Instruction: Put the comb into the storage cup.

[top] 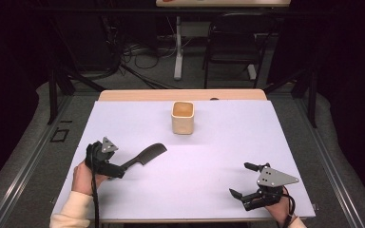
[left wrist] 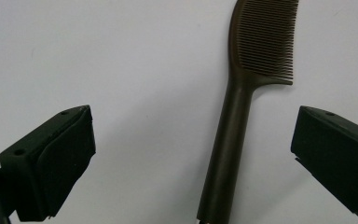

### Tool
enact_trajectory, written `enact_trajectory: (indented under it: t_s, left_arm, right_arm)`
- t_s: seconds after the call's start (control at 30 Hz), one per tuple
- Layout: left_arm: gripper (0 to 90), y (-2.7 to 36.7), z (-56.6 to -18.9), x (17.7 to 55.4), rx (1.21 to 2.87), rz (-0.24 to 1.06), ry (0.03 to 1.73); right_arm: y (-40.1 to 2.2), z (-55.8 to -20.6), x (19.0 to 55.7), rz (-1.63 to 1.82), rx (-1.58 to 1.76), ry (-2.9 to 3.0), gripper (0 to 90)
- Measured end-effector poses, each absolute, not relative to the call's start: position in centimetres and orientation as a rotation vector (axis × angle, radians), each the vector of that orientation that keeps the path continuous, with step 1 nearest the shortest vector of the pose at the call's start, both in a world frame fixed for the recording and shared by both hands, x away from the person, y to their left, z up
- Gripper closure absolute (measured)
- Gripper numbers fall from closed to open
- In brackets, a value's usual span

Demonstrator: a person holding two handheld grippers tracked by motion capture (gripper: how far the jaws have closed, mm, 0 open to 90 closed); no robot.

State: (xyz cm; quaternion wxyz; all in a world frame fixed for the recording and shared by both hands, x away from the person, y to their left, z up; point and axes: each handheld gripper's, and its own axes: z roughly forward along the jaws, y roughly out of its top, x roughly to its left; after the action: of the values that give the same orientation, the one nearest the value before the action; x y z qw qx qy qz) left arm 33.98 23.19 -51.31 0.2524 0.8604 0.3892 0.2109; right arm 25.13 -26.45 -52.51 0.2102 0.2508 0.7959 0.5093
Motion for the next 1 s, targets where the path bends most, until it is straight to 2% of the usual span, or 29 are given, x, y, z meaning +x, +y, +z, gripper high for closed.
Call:
enact_trajectory:
  t_s: [0.13,0.27,0.6,0.7,0.93,1.0]
  left_arm:
    - [0.0,22.6,-51.4,33.9,2.363,0.557,1.02]
    - [0.0,22.3,-51.7,34.1,2.38,0.48,0.959]
    - [0.0,21.5,-52.2,34.7,2.441,0.449,0.931]
    - [0.0,21.5,-52.3,35.1,2.453,0.386,0.89]
    - [0.4,21.4,-51.8,35.2,2.474,0.384,0.879]
    - [1.1,21.4,-51.6,35.3,2.483,0.332,0.864]
  right_arm:
    - [-26.4,-52.5,25.1,1.415,0.693,2.214,0.3]
    - [-26.3,-52.6,25.2,1.402,0.688,2.229,0.1]
    - [-26.2,-52.7,25.2,1.398,0.681,2.251,0.0]
    - [-26.2,-52.7,25.2,1.401,0.682,2.253,0.0]
    - [-25.9,-52.8,25.2,1.404,0.678,2.265,0.0]
    - [-26.0,-52.9,25.2,1.401,0.683,2.264,0.0]
